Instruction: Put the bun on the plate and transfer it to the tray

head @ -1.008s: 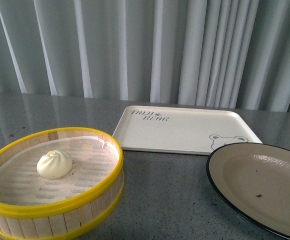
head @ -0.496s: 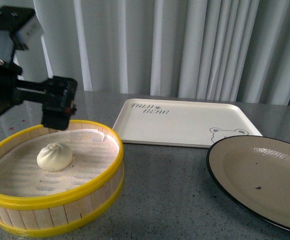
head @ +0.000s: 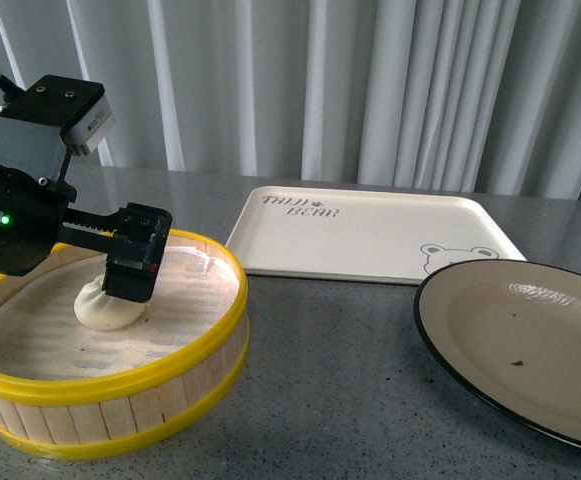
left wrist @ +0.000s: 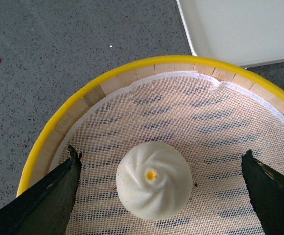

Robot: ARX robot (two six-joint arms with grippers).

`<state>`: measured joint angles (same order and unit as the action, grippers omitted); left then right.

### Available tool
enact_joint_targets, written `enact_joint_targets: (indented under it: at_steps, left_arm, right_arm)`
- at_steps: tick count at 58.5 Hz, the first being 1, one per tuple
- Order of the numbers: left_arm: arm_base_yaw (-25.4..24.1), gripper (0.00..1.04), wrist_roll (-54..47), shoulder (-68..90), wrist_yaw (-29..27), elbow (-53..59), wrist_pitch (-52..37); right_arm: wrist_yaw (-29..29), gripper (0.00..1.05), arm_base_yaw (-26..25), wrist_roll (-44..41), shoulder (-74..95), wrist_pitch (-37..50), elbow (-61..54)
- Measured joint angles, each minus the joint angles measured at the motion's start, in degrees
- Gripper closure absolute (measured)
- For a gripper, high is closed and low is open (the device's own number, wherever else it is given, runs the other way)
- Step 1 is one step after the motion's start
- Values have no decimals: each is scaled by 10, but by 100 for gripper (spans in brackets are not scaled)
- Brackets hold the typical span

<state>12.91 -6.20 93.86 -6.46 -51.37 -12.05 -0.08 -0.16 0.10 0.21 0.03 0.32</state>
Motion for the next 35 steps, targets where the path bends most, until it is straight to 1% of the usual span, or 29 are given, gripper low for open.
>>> enact_joint_targets:
  at_steps: [18, 35]
  left_arm:
    - [-7, 7, -2, 33, -12, 2, -12]
    - [-23, 7, -1, 53, -16, 2, -35]
  right_arm:
    - [0, 8, 0, 0, 0, 0, 0]
    - [0, 8, 0, 0, 0, 0, 0]
